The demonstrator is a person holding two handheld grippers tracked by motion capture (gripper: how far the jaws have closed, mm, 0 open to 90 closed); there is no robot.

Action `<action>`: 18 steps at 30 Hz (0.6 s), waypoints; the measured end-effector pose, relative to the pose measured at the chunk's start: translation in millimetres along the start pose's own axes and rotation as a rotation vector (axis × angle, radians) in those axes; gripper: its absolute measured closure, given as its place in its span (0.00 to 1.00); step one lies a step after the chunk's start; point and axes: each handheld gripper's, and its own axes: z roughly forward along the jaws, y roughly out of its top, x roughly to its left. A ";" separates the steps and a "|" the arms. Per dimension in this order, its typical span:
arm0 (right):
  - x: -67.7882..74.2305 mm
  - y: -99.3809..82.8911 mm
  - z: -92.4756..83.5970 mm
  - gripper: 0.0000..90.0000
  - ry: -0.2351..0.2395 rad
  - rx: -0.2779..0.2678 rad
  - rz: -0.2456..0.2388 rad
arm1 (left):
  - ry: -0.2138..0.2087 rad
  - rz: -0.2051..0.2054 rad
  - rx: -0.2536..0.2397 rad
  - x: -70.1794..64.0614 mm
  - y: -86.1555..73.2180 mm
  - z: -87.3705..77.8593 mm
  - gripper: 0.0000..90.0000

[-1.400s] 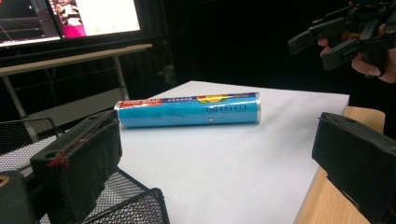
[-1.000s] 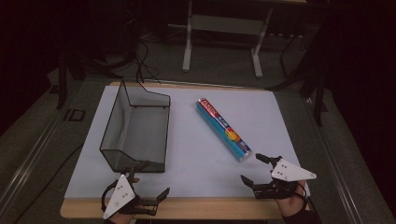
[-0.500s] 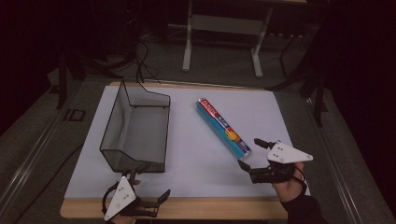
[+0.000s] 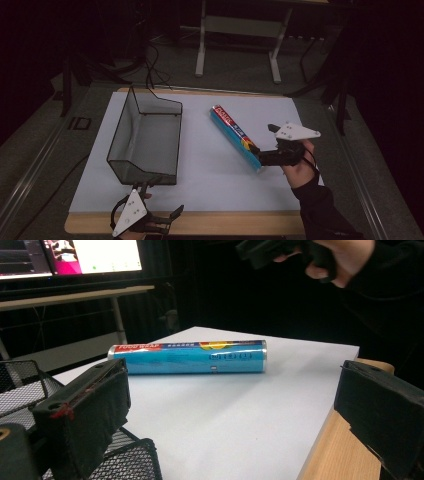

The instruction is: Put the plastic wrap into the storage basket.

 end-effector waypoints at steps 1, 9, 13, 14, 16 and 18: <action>-2.1 1.7 5.9 0.11 -0.001 0.013 0.004 | -0.002 0.000 0.001 0.0 0.0 0.1 0.02; -15.2 9.6 40.0 0.10 0.012 0.103 0.058 | -0.007 -0.003 0.002 1.3 -0.2 0.0 0.02; -18.4 13.3 52.7 0.10 0.001 0.141 0.066 | -0.013 -0.001 0.005 0.7 -0.2 0.5 0.02; -19.6 14.0 56.3 0.09 0.018 0.158 0.069 | -0.015 -0.003 0.005 0.7 -0.2 0.7 0.02; -20.5 14.1 59.0 0.09 0.016 0.160 0.069 | -0.017 -0.002 0.006 0.7 -0.3 0.9 0.02; -22.6 15.8 66.7 0.09 0.017 0.186 0.070 | -0.017 -0.003 0.008 0.8 -0.4 1.0 0.02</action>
